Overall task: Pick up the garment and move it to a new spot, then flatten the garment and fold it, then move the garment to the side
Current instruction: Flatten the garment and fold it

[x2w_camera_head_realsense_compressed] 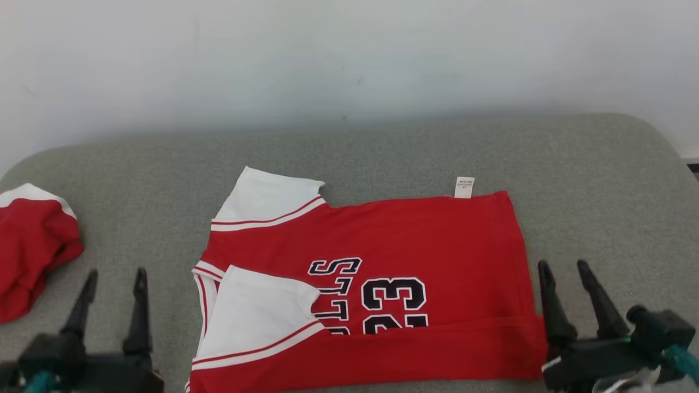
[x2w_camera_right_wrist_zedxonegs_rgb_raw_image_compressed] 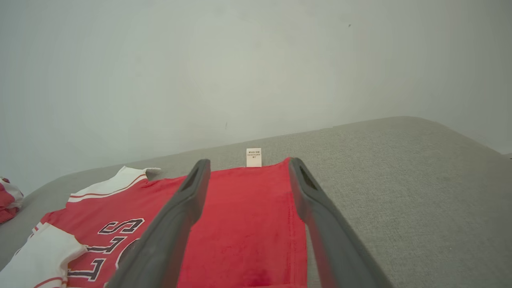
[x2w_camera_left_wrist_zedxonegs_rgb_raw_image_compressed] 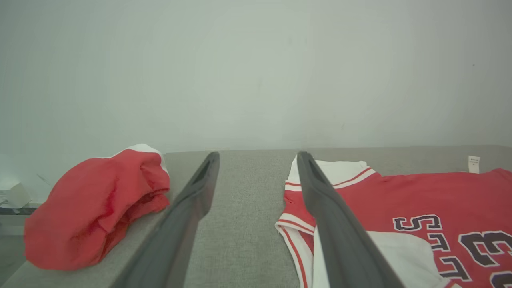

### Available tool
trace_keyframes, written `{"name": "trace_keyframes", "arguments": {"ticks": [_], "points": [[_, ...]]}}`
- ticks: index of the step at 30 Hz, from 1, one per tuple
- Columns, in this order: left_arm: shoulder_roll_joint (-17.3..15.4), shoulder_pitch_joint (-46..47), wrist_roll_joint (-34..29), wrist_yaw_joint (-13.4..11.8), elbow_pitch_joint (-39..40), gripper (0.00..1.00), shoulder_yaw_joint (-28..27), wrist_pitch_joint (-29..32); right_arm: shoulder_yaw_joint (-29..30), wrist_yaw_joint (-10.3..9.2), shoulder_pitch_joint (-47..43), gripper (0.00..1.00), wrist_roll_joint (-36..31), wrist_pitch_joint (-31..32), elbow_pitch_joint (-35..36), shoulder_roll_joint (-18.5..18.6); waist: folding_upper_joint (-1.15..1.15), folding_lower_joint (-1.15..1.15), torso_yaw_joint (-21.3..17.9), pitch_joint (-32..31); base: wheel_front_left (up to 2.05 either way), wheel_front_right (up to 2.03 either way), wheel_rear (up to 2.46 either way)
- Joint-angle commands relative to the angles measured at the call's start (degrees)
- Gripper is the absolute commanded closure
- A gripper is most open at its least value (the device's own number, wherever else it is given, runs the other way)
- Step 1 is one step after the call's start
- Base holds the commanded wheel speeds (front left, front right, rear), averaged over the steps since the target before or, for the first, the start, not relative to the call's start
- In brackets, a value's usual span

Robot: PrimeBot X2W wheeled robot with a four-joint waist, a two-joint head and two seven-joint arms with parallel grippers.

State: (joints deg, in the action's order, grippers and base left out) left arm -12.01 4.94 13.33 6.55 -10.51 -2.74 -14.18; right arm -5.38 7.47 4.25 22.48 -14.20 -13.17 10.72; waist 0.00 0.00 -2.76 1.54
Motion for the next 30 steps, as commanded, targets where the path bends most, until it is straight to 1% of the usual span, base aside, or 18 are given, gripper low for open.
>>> {"name": "trace_keyframes", "arguments": {"ticks": [1,6,12,19,25,30], "points": [[-1.03,1.94,0.41,0.21,-0.17,0.0,0.19,0.68,0.47,0.05,1.52,0.0,1.26,0.19,-0.22,0.46,0.0,0.0,-0.36,1.5,0.0,0.0,0.0],[-4.5,10.31,3.17,0.71,-1.8,0.0,1.67,5.77,0.36,0.05,7.85,0.0,2.13,2.7,-2.64,2.57,0.0,0.0,-0.98,5.65,0.0,0.0,0.0],[-8.22,22.12,7.49,0.9,-5.65,0.0,5.35,11.37,0.39,0.05,16.92,0.0,2.93,7.32,-7.35,3.55,0.0,0.0,-2.15,11.9,0.0,0.0,0.0],[-13.84,35.43,13.2,0.86,-10.93,0.0,14.11,16.28,-1.82,0.05,27.2,0.0,2.6,12.08,-13.57,4.33,0.0,0.0,-3.84,17.99,0.0,0.0,0.0],[-17.85,45.06,17.19,0.87,-15.46,0.0,21.59,20.29,-5.61,0.05,35.86,0.0,3.21,15.3,-18.48,3.43,0.0,0.0,-6.12,22.06,0.0,0.0,0.0],[-19.64,51.16,20.79,0.87,-19.61,0.0,27.51,24.27,-8.76,0.05,42.38,0.0,4.16,17.47,-23.06,2.53,0.0,0.0,-7.57,24.08,0.0,0.0,0.0]]}}
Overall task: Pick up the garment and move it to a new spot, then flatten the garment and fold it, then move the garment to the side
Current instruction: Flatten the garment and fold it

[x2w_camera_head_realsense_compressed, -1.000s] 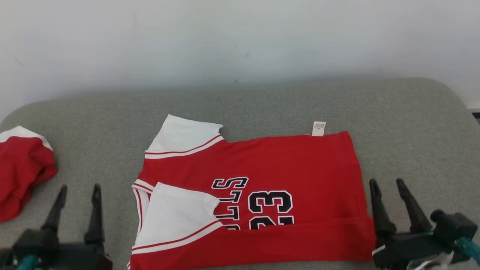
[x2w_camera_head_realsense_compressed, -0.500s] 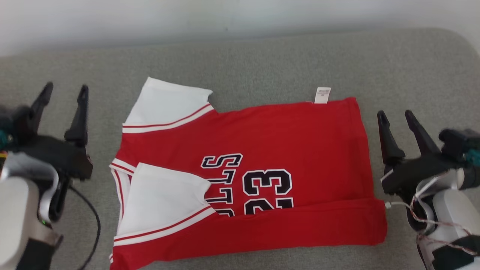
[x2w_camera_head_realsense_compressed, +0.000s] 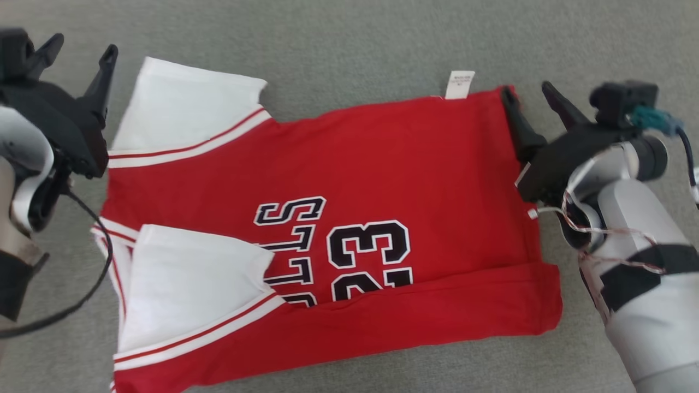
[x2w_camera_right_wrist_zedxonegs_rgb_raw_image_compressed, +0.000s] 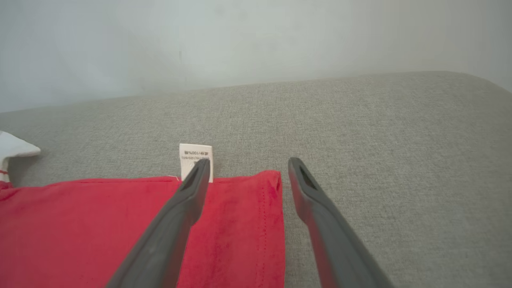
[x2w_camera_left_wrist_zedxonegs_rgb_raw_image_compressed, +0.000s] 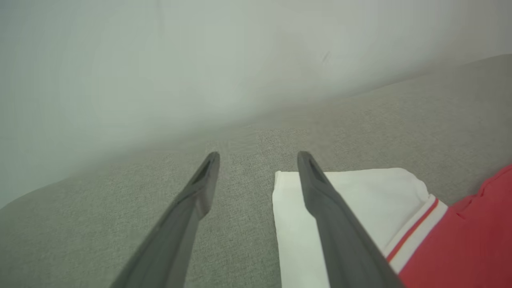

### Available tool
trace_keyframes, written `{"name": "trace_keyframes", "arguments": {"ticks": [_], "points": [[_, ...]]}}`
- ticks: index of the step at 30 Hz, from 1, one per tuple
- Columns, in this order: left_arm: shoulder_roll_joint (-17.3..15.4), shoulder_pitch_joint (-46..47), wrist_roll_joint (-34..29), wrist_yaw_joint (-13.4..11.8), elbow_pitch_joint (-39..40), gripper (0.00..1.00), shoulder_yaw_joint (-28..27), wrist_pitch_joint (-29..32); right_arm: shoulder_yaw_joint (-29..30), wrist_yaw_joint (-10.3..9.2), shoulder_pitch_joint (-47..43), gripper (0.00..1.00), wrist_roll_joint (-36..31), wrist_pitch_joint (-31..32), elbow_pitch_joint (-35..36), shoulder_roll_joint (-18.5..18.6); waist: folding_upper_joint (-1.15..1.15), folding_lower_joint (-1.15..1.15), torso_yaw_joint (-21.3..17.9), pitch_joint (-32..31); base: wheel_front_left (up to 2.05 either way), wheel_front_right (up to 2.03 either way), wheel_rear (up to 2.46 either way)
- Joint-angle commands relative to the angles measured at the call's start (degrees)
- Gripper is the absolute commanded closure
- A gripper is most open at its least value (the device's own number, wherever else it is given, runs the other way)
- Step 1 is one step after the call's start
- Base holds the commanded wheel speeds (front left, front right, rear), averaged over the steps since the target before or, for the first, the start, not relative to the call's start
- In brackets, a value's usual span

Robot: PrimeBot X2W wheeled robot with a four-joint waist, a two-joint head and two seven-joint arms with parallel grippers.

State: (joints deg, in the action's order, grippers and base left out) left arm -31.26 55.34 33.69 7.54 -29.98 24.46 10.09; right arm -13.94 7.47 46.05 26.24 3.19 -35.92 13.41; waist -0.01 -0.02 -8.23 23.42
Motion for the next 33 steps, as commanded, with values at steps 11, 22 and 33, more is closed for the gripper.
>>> {"name": "trace_keyframes", "arguments": {"ticks": [11,22,33], "points": [[-1.97,9.27,6.06,-0.11,-8.39,0.0,9.39,3.79,-5.98,0.05,10.15,0.0,3.13,3.59,-9.16,-1.55,0.01,0.02,-3.99,4.7,0.0,0.0,0.0],[-1.94,12.28,9.56,-0.11,-13.88,0.0,14.56,3.72,-9.69,0.05,12.93,0.0,5.56,2.96,-13.36,-2.48,0.01,0.02,-4.63,5.74,0.0,0.0,0.0],[-0.98,14.61,12.5,-0.11,-17.9,0.0,18.46,4.17,-13.23,0.05,16.4,0.0,7.6,3.35,-17.16,-3.82,0.01,0.02,-5.06,7.41,0.0,0.0,0.0]]}}
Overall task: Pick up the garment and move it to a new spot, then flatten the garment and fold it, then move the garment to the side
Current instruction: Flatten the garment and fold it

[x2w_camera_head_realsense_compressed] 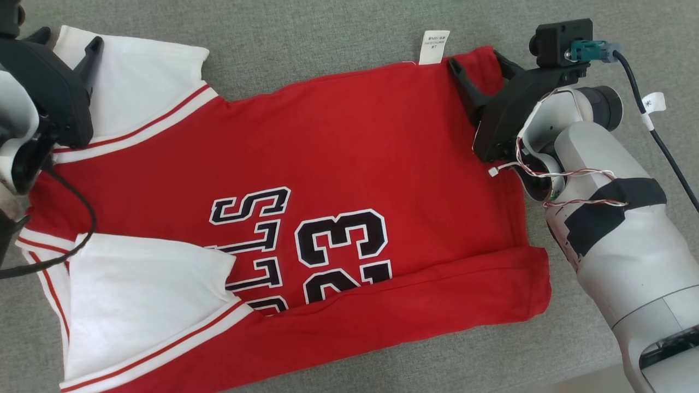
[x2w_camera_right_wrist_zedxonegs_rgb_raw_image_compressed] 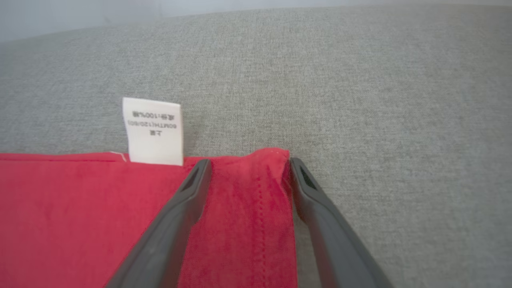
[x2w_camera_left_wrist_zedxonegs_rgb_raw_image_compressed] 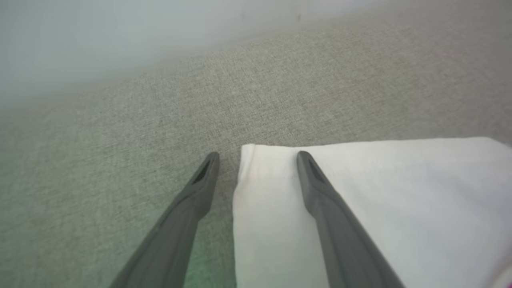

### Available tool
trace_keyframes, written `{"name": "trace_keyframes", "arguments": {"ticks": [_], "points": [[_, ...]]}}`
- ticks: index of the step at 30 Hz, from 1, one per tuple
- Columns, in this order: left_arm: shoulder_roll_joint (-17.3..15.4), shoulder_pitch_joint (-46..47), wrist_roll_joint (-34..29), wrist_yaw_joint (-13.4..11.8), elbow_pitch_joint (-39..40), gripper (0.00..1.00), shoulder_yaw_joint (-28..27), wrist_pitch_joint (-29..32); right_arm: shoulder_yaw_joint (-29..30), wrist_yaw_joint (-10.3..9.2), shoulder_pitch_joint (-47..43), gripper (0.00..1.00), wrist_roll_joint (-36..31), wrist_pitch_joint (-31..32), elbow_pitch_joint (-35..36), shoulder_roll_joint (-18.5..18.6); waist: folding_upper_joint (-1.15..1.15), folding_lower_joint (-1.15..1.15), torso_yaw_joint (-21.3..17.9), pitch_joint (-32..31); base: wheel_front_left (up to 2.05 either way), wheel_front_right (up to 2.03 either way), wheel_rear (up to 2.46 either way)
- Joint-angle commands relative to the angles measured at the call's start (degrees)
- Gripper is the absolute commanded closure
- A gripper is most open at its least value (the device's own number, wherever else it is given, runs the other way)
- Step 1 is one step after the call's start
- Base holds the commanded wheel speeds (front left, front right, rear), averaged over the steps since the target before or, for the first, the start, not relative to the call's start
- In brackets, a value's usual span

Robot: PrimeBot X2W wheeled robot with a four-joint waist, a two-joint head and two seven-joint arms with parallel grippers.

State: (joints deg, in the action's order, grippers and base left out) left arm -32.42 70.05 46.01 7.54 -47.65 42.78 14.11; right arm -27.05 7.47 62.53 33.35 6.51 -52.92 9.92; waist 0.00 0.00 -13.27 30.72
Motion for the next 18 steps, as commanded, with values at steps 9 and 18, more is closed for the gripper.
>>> {"name": "trace_keyframes", "arguments": {"ticks": [9,18], "points": [[1.43,-0.31,3.47,-0.12,-1.78,1.0,1.15,-3.56,-1.74,0.05,1.27,1.0,1.32,-2.52,-2.83,0.67,0.0,0.0,1.38,-0.72,0.0,0.0,0.0],[1.69,-5.16,6.31,-0.11,3.67,1.0,0.75,-17.98,-4.1,0.05,-3.15,1.0,2.04,-10.81,-2.69,3.45,0.0,0.0,4.5,-5.94,0.0,0.0,0.0]]}}
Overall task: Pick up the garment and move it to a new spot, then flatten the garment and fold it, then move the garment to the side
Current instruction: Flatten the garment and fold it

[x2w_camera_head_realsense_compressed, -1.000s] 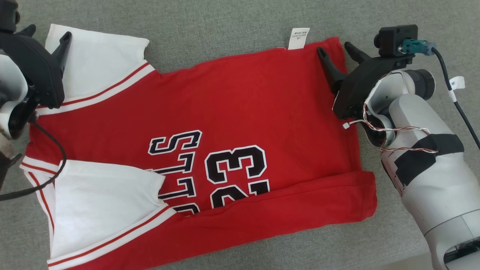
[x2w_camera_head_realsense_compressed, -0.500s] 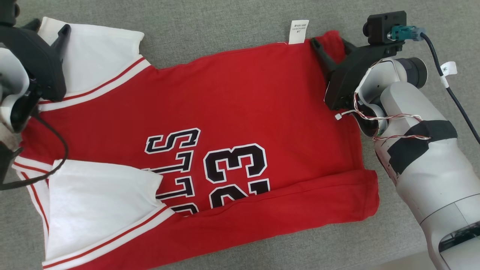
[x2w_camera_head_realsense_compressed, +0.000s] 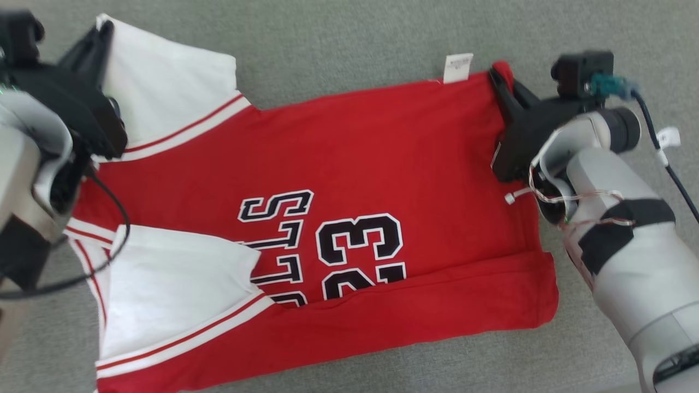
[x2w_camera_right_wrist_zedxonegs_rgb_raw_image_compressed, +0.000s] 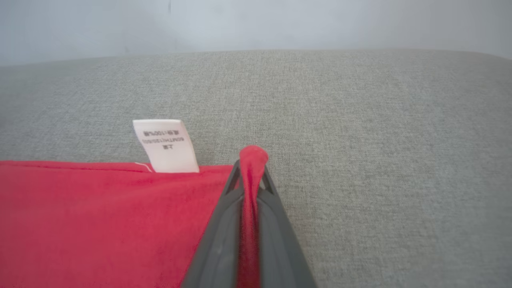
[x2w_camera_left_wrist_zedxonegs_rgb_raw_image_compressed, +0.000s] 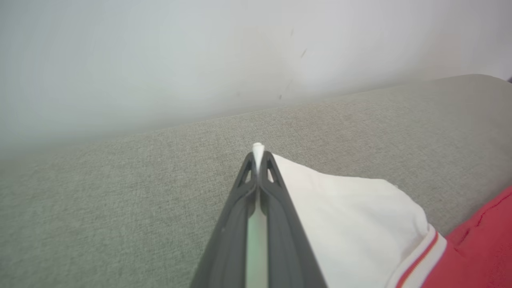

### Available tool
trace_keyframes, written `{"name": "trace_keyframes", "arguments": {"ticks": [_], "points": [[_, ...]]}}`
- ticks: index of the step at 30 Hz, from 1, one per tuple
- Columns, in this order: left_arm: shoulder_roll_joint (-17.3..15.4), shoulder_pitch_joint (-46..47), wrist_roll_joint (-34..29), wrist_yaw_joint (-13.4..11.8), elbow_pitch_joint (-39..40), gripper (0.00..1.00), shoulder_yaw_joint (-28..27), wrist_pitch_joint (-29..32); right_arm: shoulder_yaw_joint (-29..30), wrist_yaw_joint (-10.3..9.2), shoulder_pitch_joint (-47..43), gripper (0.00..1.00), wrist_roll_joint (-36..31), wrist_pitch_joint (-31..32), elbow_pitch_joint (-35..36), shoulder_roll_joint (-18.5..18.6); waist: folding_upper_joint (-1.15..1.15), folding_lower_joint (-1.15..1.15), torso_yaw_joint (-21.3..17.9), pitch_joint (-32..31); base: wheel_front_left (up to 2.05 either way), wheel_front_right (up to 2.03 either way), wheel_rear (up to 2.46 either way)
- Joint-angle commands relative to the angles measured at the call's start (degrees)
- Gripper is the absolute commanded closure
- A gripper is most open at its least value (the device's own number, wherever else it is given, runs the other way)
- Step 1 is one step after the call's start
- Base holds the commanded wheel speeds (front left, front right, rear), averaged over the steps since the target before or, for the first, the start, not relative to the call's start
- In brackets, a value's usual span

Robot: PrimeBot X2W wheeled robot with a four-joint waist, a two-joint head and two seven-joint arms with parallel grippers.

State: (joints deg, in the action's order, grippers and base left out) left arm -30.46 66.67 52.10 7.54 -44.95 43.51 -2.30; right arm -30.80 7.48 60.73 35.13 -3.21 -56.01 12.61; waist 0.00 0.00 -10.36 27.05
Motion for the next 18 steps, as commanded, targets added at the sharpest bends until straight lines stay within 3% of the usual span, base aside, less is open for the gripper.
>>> {"name": "trace_keyframes", "arguments": {"ticks": [1,7,18], "points": [[-0.46,-2.87,0.4,-0.11,1.97,1.0,-0.03,-3.09,-0.67,0.03,-2.13,1.0,0.56,-2.04,0.86,1.16,0.0,0.0,1.98,-2.88,0.0,0.0,0.0],[-1.19,-9.76,0.18,-0.6,8.38,1.0,0.21,-9.32,-2.21,0.03,-6.98,1.0,1.76,-6.85,3.6,3.75,0.0,0.0,4.0,-5.71,0.0,0.0,0.0],[-0.98,-30.44,-2.11,-8.89,30.7,1.0,-6.55,-12.97,0.37,0.03,-20.58,1.0,3.34,-11.79,11.92,8.91,0.0,0.0,8.23,-10.96,0.0,0.0,0.0]]}}
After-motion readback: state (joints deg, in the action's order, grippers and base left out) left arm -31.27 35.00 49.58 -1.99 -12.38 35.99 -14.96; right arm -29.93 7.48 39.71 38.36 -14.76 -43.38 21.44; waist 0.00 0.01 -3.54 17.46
